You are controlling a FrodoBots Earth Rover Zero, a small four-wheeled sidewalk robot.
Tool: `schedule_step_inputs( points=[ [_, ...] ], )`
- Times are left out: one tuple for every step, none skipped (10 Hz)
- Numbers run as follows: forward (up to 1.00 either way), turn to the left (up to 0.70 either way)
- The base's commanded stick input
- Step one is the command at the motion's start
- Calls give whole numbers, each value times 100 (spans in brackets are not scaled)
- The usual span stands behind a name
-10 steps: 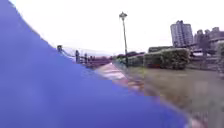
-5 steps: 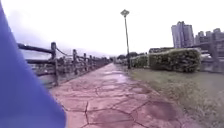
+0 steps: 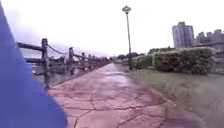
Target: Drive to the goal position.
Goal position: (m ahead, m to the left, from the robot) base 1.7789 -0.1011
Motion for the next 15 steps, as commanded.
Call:
schedule_step_inputs(
  points=[
    [100,0],
    [100,0],
    [100,0],
    [100,0],
    [100,0],
    [100,0],
    [100,0],
    [100,0],
    [95,0],
    [80,0],
    [65,0],
    [50,0],
    [35,0],
    [20,0],
    [5,0]
  ],
)
